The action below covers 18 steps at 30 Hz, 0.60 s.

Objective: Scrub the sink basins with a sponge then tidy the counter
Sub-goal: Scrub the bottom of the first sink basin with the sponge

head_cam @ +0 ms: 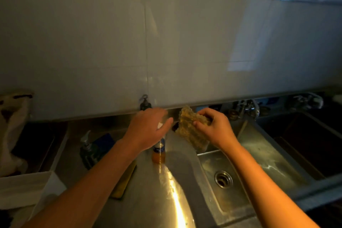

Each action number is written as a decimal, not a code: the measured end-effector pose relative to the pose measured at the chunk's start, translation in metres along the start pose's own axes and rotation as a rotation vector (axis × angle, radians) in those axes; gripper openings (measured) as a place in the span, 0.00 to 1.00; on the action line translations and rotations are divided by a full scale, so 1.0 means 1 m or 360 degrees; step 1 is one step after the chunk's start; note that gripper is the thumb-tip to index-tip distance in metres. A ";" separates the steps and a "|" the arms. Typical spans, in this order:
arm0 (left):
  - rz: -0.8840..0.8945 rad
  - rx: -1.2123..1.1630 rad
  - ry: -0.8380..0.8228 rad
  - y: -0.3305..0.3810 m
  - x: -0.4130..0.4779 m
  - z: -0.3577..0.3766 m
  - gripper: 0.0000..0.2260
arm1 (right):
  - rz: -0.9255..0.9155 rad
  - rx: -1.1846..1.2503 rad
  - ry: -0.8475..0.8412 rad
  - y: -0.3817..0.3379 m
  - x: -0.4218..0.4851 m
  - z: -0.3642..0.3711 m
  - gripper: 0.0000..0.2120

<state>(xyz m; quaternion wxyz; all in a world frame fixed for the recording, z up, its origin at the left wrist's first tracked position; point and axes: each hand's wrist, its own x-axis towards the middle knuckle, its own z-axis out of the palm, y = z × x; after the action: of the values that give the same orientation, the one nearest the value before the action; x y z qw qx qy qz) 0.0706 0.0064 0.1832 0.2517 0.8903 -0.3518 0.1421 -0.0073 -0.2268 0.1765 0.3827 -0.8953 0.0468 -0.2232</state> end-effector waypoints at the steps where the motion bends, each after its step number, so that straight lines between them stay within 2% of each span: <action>1: 0.0027 -0.0027 -0.0026 0.006 0.000 0.009 0.22 | 0.0046 -0.0032 0.0035 0.007 -0.009 -0.006 0.09; 9: 0.0398 -0.0056 -0.0289 0.099 0.017 0.070 0.23 | 0.0405 -0.0256 0.0322 0.048 -0.096 -0.088 0.09; 14: 0.0611 -0.0043 -0.0357 0.175 0.025 0.087 0.26 | 0.0535 -0.0277 0.0509 0.065 -0.141 -0.146 0.10; 18: 0.0661 -0.0070 -0.0392 0.225 0.025 0.099 0.27 | 0.0571 -0.0262 0.0586 0.080 -0.167 -0.187 0.10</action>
<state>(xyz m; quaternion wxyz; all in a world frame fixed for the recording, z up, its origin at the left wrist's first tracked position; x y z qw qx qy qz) -0.0608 -0.2025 0.1896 0.1916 0.8038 -0.5583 0.0735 -0.2314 -0.3644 0.1731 0.3271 -0.8451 0.2915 -0.3064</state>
